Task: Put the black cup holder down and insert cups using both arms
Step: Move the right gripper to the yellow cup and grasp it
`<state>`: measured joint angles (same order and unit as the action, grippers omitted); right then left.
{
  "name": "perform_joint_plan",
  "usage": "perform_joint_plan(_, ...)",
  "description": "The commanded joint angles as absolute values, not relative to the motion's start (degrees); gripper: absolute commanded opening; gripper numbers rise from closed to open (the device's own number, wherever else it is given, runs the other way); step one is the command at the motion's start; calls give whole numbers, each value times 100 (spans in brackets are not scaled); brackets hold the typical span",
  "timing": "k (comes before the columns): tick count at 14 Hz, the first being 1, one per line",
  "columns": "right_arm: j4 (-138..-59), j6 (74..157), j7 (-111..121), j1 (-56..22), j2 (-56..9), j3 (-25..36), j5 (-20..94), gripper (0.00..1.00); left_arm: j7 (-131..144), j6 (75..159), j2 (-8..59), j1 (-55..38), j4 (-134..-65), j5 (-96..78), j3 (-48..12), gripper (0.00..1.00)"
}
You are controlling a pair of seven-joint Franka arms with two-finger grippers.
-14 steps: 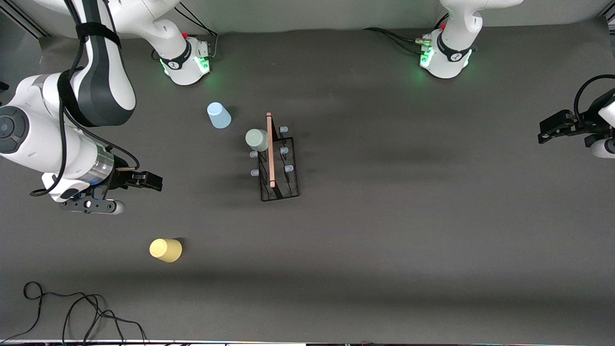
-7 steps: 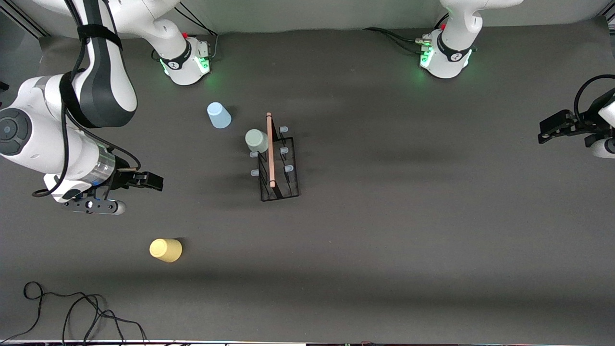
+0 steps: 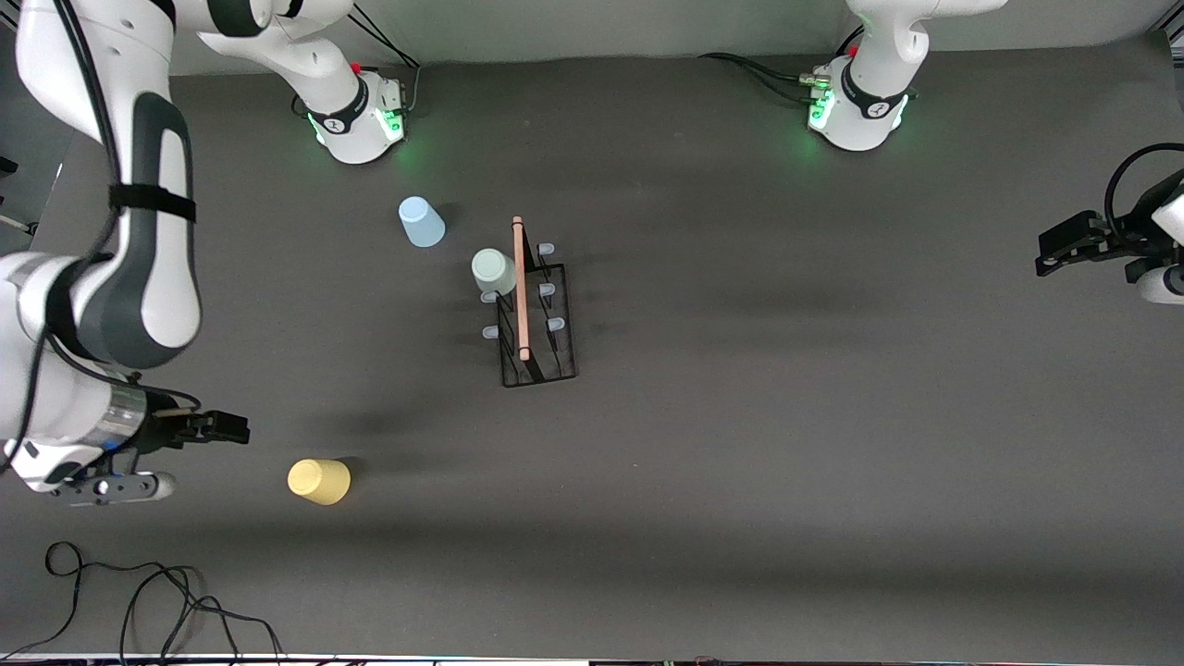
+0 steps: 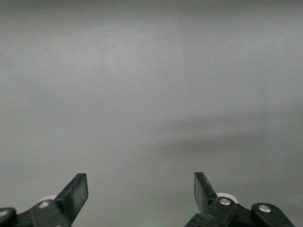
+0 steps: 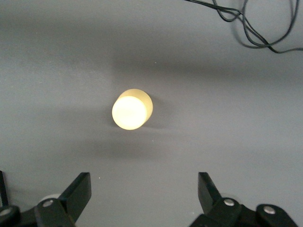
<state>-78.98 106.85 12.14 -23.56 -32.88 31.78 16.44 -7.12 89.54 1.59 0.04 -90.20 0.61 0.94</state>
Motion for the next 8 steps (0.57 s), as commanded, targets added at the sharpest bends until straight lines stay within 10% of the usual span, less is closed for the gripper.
perform_joint_plan(1,-7664,10503,1266,-2417,-3287,3199,1705,100,-791,8947,97,9,-9018,62,88,100)
perform_joint_plan(8,-7734,11396,1257,-2408,-3620,3094,1784,100,-782,8947,105,0,-9026,62,88,100)
